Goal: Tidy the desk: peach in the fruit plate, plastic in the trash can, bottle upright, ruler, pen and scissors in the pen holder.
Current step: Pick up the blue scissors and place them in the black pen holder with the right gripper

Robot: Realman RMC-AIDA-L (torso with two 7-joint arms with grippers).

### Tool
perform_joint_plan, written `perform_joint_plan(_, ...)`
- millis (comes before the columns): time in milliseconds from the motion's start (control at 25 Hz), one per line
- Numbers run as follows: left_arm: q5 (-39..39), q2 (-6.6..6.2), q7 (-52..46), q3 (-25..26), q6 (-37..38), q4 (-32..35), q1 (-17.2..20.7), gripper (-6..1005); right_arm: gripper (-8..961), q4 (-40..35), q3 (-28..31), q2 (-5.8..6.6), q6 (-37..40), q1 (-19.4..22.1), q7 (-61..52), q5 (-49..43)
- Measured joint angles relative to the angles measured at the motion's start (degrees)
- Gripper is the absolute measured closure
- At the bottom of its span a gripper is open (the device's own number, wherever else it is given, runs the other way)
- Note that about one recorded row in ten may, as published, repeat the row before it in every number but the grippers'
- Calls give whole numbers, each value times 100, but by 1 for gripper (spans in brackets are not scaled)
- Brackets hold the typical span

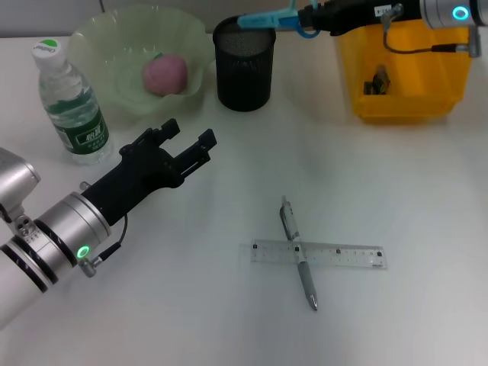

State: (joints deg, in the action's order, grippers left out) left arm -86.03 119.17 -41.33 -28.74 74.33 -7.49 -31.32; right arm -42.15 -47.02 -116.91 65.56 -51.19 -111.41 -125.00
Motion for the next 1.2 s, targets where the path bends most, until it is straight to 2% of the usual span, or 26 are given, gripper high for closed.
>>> perform_joint_plan(600, -5, 1, -40, 8, -160, 62, -132, 199, 849, -148, 0, 11, 50, -374, -745, -1063)
perform_joint_plan(840, -16, 1, -26, 3, -196, 42, -155, 199, 847, -142, 1, 65, 59, -553, -1008, -1284)
perform_joint_plan(1200, -19, 1, -3, -21, -289, 78, -117, 199, 845, -64, 1, 65, 12, -811, -1371, -1657)
